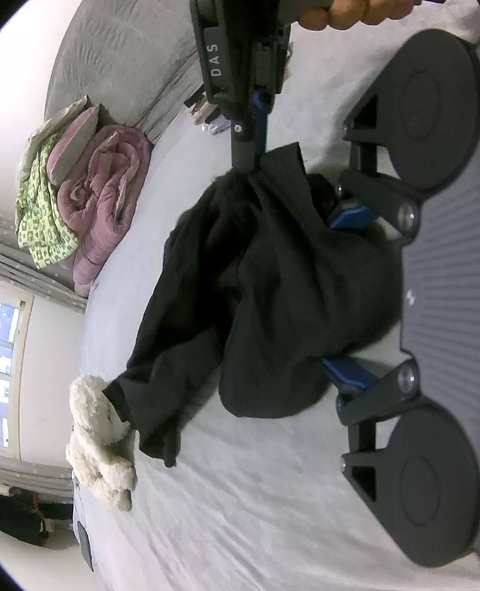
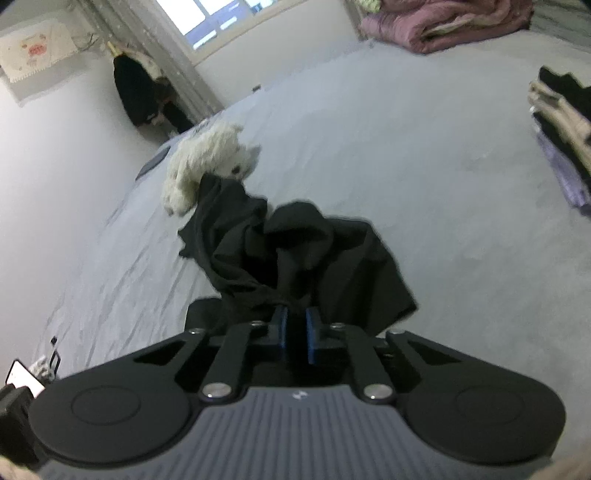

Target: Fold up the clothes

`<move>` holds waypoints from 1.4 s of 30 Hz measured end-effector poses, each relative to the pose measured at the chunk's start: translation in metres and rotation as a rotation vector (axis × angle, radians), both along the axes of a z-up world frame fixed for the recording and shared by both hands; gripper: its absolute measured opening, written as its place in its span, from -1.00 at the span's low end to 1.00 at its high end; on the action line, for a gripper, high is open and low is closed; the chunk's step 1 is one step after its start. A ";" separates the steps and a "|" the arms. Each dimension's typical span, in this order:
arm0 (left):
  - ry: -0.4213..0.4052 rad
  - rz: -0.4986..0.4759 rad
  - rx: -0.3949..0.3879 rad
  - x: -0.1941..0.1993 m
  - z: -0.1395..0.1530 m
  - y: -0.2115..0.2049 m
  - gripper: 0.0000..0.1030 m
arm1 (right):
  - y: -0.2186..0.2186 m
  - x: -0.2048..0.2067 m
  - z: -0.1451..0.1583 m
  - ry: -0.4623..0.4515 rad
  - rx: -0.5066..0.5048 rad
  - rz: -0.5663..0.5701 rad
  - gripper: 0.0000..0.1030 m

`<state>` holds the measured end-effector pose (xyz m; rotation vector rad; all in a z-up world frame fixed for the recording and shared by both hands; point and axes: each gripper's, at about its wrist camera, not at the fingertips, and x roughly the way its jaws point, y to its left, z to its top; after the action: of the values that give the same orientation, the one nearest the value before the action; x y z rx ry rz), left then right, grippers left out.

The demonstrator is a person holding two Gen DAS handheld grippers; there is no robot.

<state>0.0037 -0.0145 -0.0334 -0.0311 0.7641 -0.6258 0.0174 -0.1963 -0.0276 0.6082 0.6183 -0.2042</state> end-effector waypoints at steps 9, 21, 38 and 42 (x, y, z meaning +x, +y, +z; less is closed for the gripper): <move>0.003 0.017 -0.036 0.008 0.015 0.012 0.34 | -0.043 -0.023 0.005 -0.053 0.075 -0.113 -0.71; -0.015 0.038 -0.041 0.035 0.025 0.005 0.28 | -0.054 -0.018 -0.012 -0.013 0.235 -0.080 0.34; 0.191 0.059 -0.242 0.060 0.038 -0.031 0.04 | -0.042 0.005 -0.045 0.080 0.161 -0.049 -0.85; 0.248 0.135 -0.268 0.063 0.033 -0.021 -0.84 | -0.042 -0.002 -0.029 0.028 0.081 -0.077 -0.87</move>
<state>0.0667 -0.0351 0.0000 -0.4098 0.9037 -0.5980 0.0158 -0.2386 -0.0562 0.7092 0.6334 -0.2614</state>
